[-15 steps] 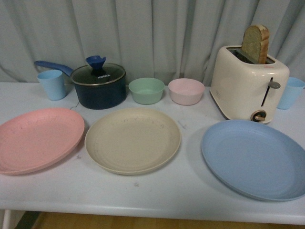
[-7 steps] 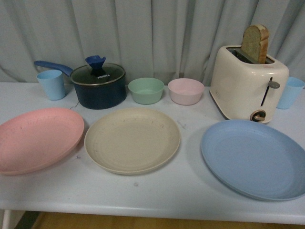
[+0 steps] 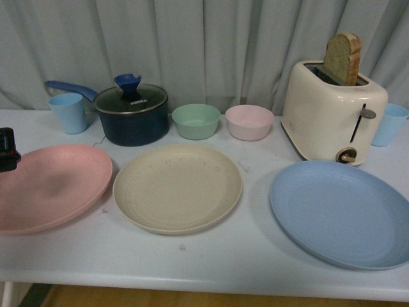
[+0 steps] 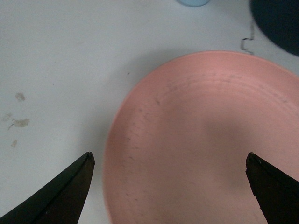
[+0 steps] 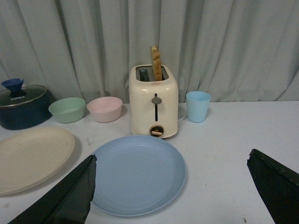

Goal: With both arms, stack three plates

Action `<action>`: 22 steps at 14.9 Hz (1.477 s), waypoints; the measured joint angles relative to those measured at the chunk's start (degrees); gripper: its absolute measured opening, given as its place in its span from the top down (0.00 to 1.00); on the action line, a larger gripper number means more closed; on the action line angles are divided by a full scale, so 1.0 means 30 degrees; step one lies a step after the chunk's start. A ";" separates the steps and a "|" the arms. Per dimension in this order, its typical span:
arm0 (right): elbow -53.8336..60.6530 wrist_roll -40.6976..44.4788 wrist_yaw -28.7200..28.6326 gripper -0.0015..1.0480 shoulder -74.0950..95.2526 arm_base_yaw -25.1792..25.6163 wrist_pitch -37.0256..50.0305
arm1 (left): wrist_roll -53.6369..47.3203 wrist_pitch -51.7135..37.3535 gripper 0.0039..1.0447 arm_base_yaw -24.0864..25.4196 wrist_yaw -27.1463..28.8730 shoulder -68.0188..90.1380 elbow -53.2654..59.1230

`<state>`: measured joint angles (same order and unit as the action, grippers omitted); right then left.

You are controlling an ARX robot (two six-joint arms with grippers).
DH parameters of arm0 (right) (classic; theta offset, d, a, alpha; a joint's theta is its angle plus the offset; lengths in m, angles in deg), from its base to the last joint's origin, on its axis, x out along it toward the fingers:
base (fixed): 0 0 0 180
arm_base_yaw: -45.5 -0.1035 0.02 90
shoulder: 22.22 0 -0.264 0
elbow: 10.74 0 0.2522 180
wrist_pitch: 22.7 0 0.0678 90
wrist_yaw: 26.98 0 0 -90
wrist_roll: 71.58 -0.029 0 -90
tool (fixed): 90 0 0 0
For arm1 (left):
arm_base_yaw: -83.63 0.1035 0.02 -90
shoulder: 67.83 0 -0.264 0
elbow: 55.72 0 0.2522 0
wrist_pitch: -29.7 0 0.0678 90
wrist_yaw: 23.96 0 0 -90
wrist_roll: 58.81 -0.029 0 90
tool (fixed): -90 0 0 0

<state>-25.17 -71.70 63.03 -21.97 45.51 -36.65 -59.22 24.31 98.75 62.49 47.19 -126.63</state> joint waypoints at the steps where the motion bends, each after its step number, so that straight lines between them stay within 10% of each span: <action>1: 0.0000 0.0000 0.0007 0.06 0.0000 0.0000 0.0000 | 0.0015 0.0197 0.06 0.0160 -0.0153 0.0474 -0.0554; 12: 0.0000 0.0000 0.0000 0.06 0.0000 0.0000 0.0000 | -0.0044 0.0350 0.06 0.2412 -0.1880 0.3592 -0.1945; 22: 0.0000 0.0007 0.0000 0.06 0.0000 0.0000 0.0000 | -0.0933 -0.0073 0.97 0.2295 -0.1530 0.3614 -0.1552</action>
<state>-25.17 -71.68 63.03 -21.97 45.51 -36.65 -62.02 24.09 105.63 57.90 58.03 -131.28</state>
